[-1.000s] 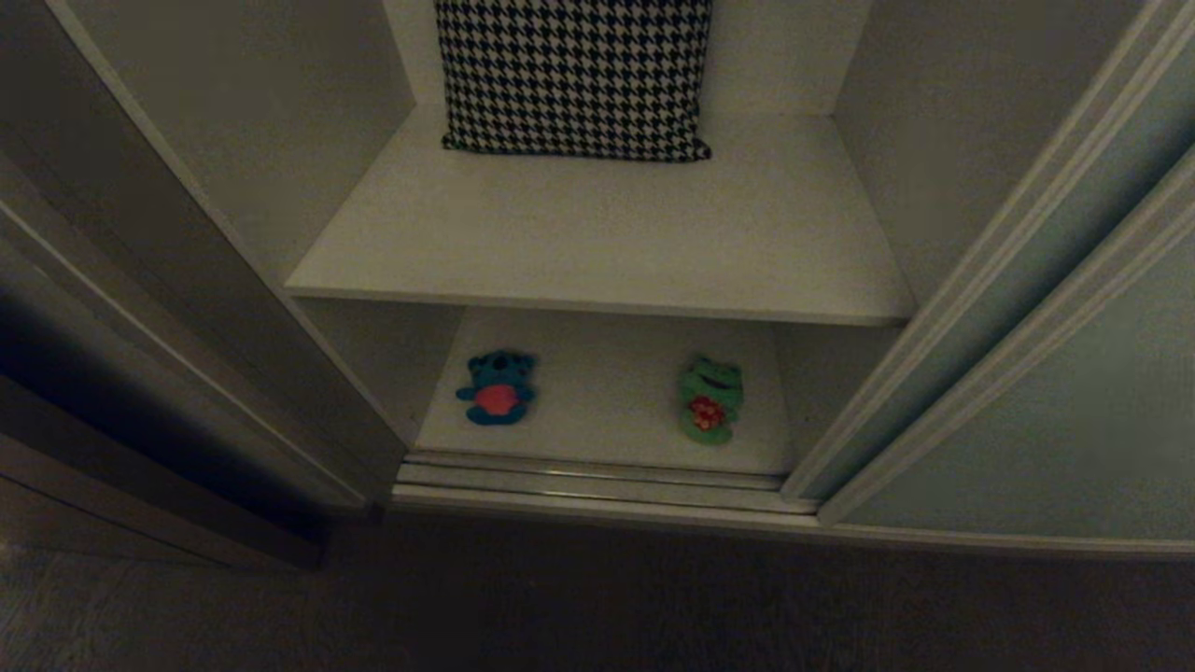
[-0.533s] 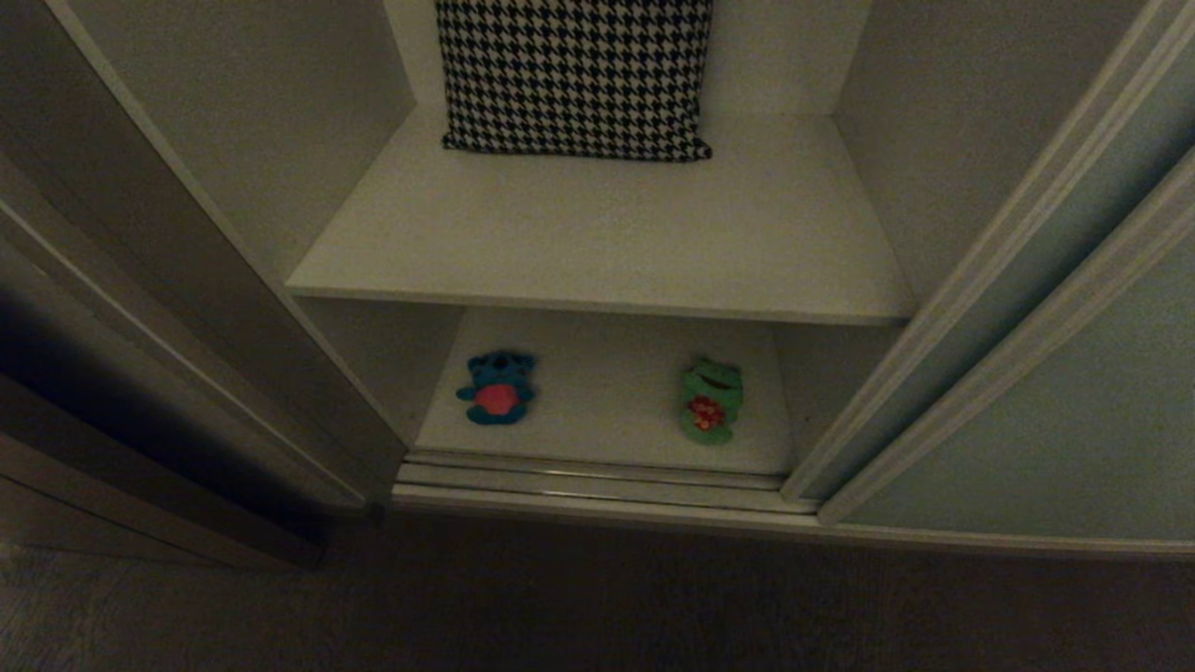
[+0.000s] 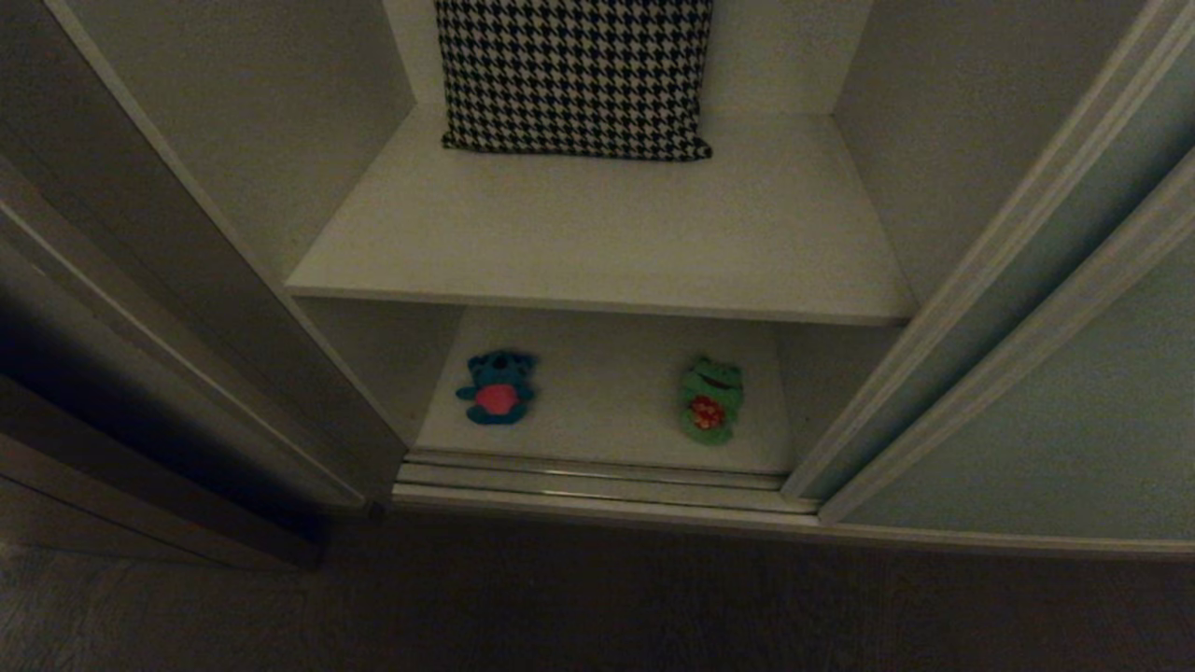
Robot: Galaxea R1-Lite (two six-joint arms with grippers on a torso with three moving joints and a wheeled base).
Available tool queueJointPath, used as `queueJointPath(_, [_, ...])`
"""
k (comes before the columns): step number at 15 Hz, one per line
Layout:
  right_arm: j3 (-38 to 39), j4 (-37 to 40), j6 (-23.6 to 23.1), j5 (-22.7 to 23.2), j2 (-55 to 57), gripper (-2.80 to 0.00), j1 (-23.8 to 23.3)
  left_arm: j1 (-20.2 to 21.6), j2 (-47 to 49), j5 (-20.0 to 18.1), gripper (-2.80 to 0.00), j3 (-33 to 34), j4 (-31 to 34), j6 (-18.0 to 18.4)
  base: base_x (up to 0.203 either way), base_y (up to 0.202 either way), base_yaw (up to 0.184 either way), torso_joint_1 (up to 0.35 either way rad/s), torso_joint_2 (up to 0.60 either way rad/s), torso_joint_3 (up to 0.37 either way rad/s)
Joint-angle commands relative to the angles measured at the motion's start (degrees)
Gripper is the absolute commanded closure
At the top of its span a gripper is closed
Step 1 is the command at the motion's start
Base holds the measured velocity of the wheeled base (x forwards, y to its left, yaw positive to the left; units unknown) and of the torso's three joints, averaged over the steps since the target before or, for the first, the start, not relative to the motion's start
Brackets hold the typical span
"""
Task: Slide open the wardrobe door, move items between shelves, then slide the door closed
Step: Close the door
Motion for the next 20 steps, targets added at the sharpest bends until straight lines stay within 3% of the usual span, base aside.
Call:
queueJointPath(1, [-0.2, 0.1, -0.1, 1.7, 3.0, 0.0, -2.6, 0.0, 0.1, 0.0, 0.0, 0.0, 0.0, 0.0, 0.0, 0.0, 0.0, 0.0, 0.0, 0.0])
queueJointPath(11, [-1.5, -5.6, -0.2, 2.5, 13.9, 0.0, -3.5, 0.0, 0.1, 0.0, 0.0, 0.0, 0.0, 0.0, 0.0, 0.0, 0.0, 0.0, 0.0, 0.0])
queueJointPath(20, [-0.9, -11.2, 0.1, -0.4, 19.7, 0.0, 0.3, 0.0, 0.1, 0.0, 0.0, 0.0, 0.0, 0.0, 0.0, 0.0, 0.0, 0.0, 0.0, 0.0])
